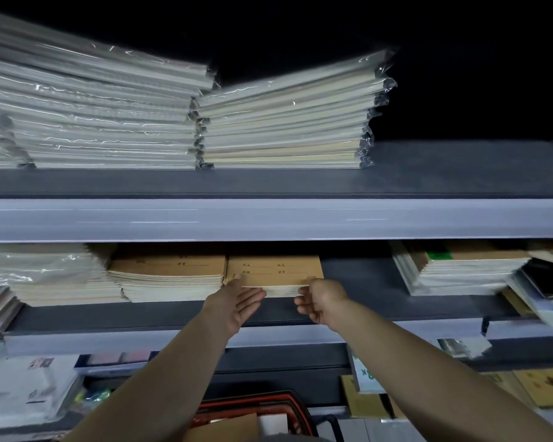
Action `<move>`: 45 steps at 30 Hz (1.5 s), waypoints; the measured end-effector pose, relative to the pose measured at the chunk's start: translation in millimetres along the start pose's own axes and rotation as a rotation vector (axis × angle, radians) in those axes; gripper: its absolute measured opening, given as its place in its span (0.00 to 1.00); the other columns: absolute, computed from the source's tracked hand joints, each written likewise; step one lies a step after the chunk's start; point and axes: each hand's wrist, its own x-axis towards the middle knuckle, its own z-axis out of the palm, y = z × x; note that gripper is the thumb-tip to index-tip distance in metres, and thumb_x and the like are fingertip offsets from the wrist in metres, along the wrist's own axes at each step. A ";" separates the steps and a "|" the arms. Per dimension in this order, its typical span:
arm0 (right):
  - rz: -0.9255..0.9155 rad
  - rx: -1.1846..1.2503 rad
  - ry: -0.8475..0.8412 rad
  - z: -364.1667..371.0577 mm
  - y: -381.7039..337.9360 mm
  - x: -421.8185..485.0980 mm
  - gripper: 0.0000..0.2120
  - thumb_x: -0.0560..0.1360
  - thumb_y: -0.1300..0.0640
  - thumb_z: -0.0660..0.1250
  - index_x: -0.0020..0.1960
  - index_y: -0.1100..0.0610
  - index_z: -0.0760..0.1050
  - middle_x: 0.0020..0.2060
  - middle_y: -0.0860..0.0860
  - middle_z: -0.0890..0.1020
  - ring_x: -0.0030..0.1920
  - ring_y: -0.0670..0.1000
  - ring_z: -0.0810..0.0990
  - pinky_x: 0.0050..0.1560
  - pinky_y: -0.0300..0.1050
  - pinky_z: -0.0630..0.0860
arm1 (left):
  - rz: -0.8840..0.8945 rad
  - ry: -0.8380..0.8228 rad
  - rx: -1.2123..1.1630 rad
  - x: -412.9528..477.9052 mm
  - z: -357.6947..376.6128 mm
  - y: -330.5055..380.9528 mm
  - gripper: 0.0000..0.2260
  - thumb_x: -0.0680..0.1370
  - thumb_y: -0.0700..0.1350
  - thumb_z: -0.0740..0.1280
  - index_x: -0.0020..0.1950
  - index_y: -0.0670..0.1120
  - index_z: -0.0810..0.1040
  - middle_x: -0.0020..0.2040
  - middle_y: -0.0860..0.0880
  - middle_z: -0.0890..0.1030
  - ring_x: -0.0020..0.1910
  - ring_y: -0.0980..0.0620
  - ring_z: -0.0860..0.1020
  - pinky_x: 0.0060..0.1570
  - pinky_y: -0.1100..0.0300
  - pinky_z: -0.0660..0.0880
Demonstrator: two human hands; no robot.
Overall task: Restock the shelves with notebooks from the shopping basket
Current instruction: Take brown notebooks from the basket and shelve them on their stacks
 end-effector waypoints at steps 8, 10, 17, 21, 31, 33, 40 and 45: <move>0.042 0.017 0.032 6.3 -3.3 6.5 0.21 0.83 0.50 0.52 0.39 0.58 0.73 0.23 0.51 0.79 0.19 0.48 0.75 0.24 0.35 0.65 | -0.042 -0.002 0.078 4.3 -2.7 8.7 0.18 0.79 0.52 0.65 0.52 0.35 0.74 0.39 0.39 0.84 0.41 0.47 0.84 0.33 0.56 0.79; 0.047 0.010 0.024 6.1 -5.7 4.5 0.22 0.83 0.49 0.52 0.38 0.58 0.73 0.23 0.51 0.80 0.20 0.48 0.76 0.25 0.37 0.66 | -0.041 -0.009 0.087 3.5 -2.5 9.8 0.18 0.79 0.52 0.65 0.51 0.35 0.74 0.39 0.39 0.84 0.44 0.47 0.84 0.35 0.56 0.79; 0.004 0.079 -0.047 1.9 1.1 -13.7 0.21 0.83 0.46 0.53 0.45 0.61 0.75 0.36 0.54 0.82 0.32 0.50 0.79 0.33 0.41 0.74 | -0.039 -0.112 0.140 -8.2 -12.9 15.4 0.22 0.82 0.56 0.58 0.51 0.36 0.76 0.44 0.41 0.84 0.43 0.50 0.83 0.39 0.57 0.78; -0.031 0.114 -0.063 7.9 7.4 -27.3 0.24 0.83 0.43 0.51 0.52 0.62 0.76 0.39 0.54 0.83 0.36 0.51 0.81 0.37 0.43 0.76 | -0.016 -0.158 0.125 -16.7 -22.9 14.8 0.20 0.84 0.53 0.56 0.55 0.36 0.75 0.51 0.41 0.82 0.46 0.49 0.82 0.42 0.57 0.77; -0.182 0.247 -0.200 33.2 24.3 -70.4 0.34 0.78 0.31 0.48 0.63 0.58 0.73 0.49 0.55 0.84 0.52 0.52 0.82 0.58 0.50 0.74 | 0.016 -0.388 0.115 -52.6 -47.0 15.0 0.26 0.83 0.62 0.46 0.65 0.48 0.74 0.67 0.50 0.77 0.68 0.50 0.71 0.71 0.47 0.58; -0.197 0.262 -0.200 37.6 28.7 -80.7 0.36 0.77 0.30 0.47 0.64 0.57 0.72 0.48 0.53 0.84 0.53 0.52 0.82 0.61 0.51 0.72 | 0.015 -0.417 0.098 -59.3 -55.4 16.3 0.27 0.82 0.63 0.46 0.66 0.48 0.74 0.67 0.50 0.77 0.69 0.50 0.70 0.71 0.47 0.57; -0.214 0.225 -0.199 46.7 56.5 -115.8 0.38 0.76 0.29 0.43 0.69 0.56 0.69 0.60 0.55 0.81 0.59 0.54 0.79 0.61 0.53 0.69 | 0.021 -0.440 0.092 -82.0 -87.0 5.2 0.30 0.81 0.65 0.47 0.71 0.47 0.71 0.67 0.48 0.76 0.70 0.49 0.70 0.70 0.46 0.58; -0.243 0.173 -0.227 44.3 70.9 -134.0 0.37 0.75 0.28 0.43 0.65 0.54 0.71 0.54 0.52 0.83 0.56 0.52 0.80 0.67 0.56 0.68 | 0.039 -0.434 0.115 -102.6 -99.3 -3.8 0.31 0.81 0.66 0.47 0.74 0.47 0.68 0.69 0.49 0.75 0.70 0.49 0.70 0.71 0.45 0.58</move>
